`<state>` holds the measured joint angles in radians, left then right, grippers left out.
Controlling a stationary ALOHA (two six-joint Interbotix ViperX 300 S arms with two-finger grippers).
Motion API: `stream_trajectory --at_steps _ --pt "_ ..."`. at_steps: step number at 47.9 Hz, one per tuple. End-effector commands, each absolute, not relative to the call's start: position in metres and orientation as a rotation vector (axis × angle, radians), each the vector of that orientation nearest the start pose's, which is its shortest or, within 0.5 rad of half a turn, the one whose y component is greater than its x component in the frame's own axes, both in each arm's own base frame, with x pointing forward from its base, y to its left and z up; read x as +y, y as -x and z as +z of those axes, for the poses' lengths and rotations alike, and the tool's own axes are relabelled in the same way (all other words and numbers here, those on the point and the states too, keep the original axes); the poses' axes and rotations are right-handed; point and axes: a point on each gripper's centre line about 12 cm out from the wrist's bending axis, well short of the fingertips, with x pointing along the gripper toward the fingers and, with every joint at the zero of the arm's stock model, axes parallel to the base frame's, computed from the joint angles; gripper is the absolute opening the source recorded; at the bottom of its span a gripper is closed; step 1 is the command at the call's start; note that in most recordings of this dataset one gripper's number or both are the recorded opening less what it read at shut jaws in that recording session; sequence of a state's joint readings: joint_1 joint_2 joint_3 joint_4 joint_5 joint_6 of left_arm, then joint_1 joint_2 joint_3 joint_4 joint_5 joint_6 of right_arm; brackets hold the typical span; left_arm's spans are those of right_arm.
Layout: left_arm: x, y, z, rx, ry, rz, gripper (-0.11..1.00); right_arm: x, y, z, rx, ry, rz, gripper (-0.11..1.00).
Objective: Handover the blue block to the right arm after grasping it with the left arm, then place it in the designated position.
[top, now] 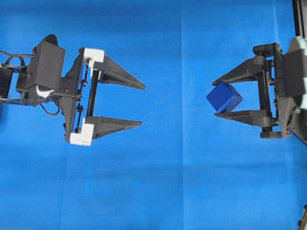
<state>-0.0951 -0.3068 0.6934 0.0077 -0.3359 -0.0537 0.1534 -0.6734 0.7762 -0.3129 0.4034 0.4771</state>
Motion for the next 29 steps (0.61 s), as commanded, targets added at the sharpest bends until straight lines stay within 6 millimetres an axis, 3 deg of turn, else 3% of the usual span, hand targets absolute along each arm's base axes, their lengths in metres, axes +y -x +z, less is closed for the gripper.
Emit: stream_trajectory --at_steps 1,29 --pt "-0.0358 -0.3604 0.3292 0.004 0.043 -0.101 0.93 0.028 -0.261 0.3204 0.494 -0.127 -0.014 0.45" --pt "-0.0358 -0.3606 0.3297 0.004 0.042 -0.101 0.93 0.0283 -0.2609 0.3175 0.514 -0.123 -0.018 0.45"
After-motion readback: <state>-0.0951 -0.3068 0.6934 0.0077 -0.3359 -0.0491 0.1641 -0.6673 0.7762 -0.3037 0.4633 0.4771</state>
